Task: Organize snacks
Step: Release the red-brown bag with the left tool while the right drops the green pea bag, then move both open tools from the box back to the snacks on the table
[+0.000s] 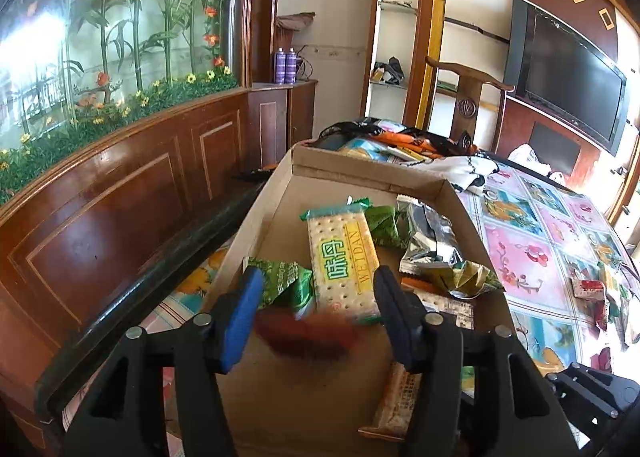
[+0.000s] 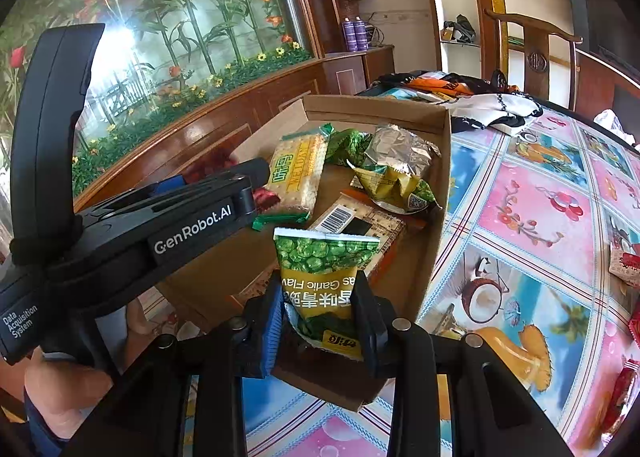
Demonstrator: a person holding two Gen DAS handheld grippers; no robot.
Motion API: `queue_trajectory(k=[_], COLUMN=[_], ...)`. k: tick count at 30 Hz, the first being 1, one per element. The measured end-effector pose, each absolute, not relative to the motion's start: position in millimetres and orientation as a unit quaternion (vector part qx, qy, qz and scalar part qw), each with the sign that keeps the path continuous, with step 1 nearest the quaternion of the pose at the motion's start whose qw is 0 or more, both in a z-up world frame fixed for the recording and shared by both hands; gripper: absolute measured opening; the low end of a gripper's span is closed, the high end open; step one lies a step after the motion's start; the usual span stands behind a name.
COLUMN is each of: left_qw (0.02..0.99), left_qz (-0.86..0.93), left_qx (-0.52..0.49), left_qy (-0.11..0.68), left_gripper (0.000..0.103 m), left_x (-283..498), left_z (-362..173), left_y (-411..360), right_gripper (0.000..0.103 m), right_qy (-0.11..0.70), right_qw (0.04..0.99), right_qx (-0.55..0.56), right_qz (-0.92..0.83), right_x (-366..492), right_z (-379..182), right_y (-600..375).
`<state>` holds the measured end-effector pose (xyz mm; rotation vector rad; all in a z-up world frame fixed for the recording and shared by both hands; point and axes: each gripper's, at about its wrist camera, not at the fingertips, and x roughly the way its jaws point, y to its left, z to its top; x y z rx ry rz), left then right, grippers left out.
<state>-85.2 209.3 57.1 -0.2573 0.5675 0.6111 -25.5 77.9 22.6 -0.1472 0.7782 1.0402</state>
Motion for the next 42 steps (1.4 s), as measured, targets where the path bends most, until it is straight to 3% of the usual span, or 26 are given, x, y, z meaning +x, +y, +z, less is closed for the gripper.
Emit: queue_trajectory(k=[5, 28, 42], left_qw=[0.912, 0.922, 0.949], left_qz=[0.297, 0.306, 0.241], left_qx=[-0.121, -0.089, -0.058], left_qy=[0.257, 0.222, 0.195], left_gripper=[0.062, 0.064, 0.064], left_x=[-88, -92, -98], left_z=[62, 72, 105], left_y=[206, 193, 140], right_gripper=[0.054, 0.056, 0.056], right_qy=[0.348, 0.359, 0.37], right_qw=[0.797, 0.834, 0.851], right_qx=[-0.05, 0.084, 0.133], right_qz=[0.492, 0.411, 0.348], right_x=[-27, 37, 65], right_z=[32, 58, 51], right_y=[67, -58, -124])
